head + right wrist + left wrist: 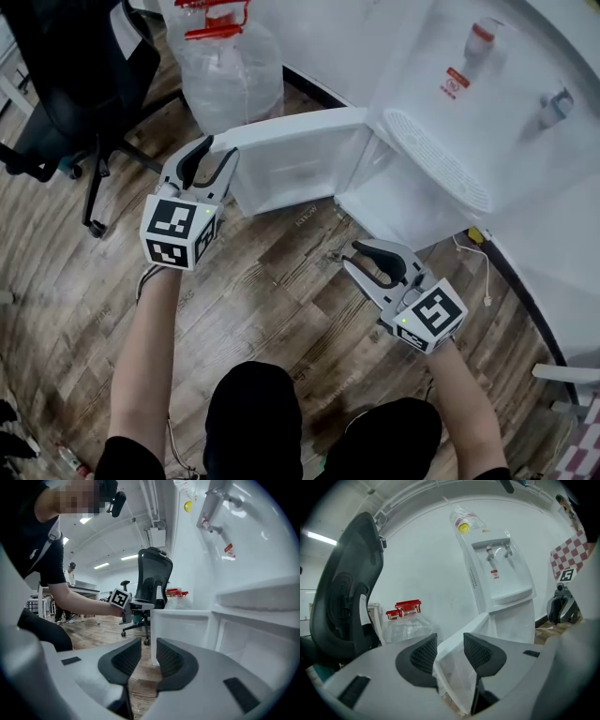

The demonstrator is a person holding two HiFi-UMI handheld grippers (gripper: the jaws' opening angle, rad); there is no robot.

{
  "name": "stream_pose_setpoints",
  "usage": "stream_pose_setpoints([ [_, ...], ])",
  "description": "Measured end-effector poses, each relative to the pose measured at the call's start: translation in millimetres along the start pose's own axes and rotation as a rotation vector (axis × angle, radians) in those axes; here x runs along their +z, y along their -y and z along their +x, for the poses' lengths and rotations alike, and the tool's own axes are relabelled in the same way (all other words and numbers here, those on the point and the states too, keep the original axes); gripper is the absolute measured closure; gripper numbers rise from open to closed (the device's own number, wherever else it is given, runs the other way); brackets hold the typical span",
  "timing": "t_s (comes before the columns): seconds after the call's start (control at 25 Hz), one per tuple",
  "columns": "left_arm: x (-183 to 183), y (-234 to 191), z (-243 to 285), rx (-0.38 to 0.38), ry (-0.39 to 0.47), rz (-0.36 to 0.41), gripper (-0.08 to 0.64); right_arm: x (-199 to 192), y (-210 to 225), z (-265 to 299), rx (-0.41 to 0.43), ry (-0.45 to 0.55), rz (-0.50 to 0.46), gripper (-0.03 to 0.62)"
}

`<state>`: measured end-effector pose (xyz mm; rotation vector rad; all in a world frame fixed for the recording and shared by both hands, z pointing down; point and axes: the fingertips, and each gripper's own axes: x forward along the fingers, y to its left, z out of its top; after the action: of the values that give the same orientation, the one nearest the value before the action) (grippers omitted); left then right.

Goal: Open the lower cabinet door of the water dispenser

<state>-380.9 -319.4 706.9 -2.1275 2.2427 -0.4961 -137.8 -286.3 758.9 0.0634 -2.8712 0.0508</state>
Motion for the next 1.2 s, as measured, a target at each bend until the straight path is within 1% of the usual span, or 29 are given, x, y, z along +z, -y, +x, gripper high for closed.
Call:
stream_pose_setpoints([
  [0.16, 24, 18, -27, -0.007, -0.001, -0.01, 0.39, 4, 11, -30, -0.04, 0.006, 0.05, 0.486],
  [0.28, 46, 41, -46, -0.025, -0.022, -0.042, 0.39, 22, 11, -59, -0.068, -0.001, 0.069, 0.5],
  [0.32, 55, 50, -51, -0.037, -0.031, -0.058, 0.402, 32, 11, -70, -0.082, 0.001, 0.081, 0.509],
  [0.36, 65, 58, -56, -0.054, -0.04, -0.072, 0.444, 42, 11, -80, -0.098, 0.006, 0.099, 0.523],
  [0.4, 75, 66, -61, -0.073, -0.051, -0.088, 0.461, 53, 11, -89, -0.113, 0.013, 0.122, 0.534],
  [0.48, 93, 84, -71, -0.116, -0.081, -0.142, 0.501, 72, 8, -110, -0.137, 0.018, 0.181, 0.549],
  [0.56, 110, 108, -83, -0.166, -0.118, -0.245, 0.534, 91, 2, -137, -0.16, 0.016, 0.249, 0.555],
  [0.64, 132, 132, -100, -0.21, -0.149, -0.335, 0.546, 112, -7, -166, -0.194, 0.016, 0.308, 0.563],
  [0.68, 147, 142, -110, -0.229, -0.16, -0.357, 0.546, 124, -13, -179, -0.211, 0.018, 0.334, 0.565],
  [0.8, 202, 173, -147, -0.293, -0.174, -0.375, 0.546, 166, -36, -222, -0.25, 0.008, 0.373, 0.565],
  [0.96, 282, 197, -205, -0.359, -0.203, -0.371, 0.546, 239, -77, -276, -0.279, -0.017, 0.37, 0.565],
  [1.12, 352, 208, -257, -0.402, -0.228, -0.341, 0.546, 301, -115, -315, -0.27, -0.057, 0.349, 0.566],
  [1.2, 385, 210, -283, -0.422, -0.228, -0.344, 0.546, 329, -134, -332, -0.268, -0.07, 0.352, 0.566],
])
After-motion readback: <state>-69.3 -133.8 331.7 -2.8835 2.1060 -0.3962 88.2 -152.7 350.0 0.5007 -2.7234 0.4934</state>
